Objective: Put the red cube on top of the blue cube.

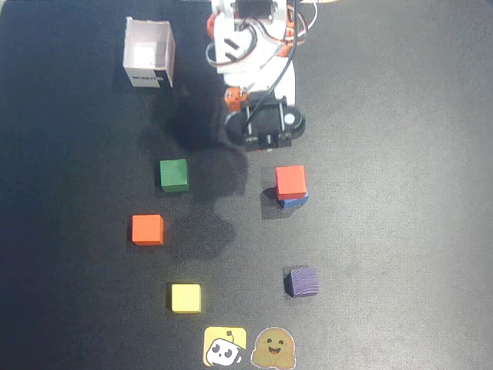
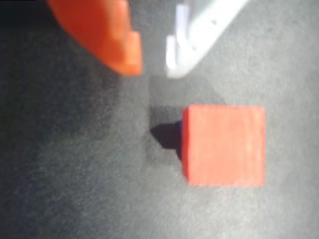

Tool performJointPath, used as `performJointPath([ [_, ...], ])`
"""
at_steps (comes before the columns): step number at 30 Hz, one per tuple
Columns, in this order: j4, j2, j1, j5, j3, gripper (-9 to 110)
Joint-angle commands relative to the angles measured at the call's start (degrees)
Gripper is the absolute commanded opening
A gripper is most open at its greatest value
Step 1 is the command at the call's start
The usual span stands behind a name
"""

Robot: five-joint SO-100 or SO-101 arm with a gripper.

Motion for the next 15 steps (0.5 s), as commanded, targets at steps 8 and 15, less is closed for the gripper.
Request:
performJointPath([
  [8, -0.88, 13.71, 0.88, 0.18, 8.26, 1],
  [15, 0.97, 20.39, 0.97, 1.14, 12.22, 1],
])
